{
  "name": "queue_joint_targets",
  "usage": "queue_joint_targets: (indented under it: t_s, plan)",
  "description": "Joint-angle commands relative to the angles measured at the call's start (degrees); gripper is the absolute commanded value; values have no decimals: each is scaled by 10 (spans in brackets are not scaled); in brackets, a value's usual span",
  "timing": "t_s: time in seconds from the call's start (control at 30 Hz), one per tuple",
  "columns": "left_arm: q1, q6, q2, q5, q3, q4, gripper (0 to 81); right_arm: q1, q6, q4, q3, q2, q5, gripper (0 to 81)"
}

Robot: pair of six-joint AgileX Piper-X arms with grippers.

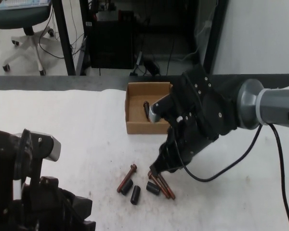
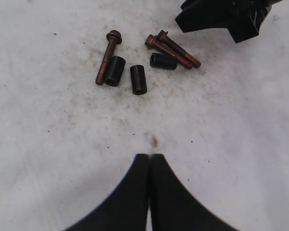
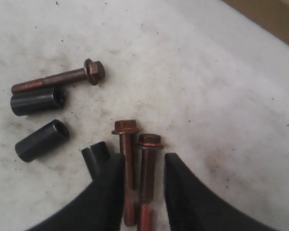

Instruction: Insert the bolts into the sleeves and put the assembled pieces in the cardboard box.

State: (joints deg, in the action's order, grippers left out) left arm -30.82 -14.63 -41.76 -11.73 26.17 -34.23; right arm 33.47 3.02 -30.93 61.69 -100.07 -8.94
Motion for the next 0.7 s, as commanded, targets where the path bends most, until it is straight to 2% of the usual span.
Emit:
queue_joint_targets:
  t_s: [0.0, 0.23, 0.67]
  plan:
    - [-2, 1, -2, 5, 0, 2, 2, 0, 6, -1, -8, 0, 1, 268]
    - [-2, 1, -2, 5, 0, 2, 2, 1, 6, 12, -44, 0, 1, 268]
    - [-2, 1, -2, 5, 0, 1, 2, 1, 18, 33, -47, 0, 14, 268]
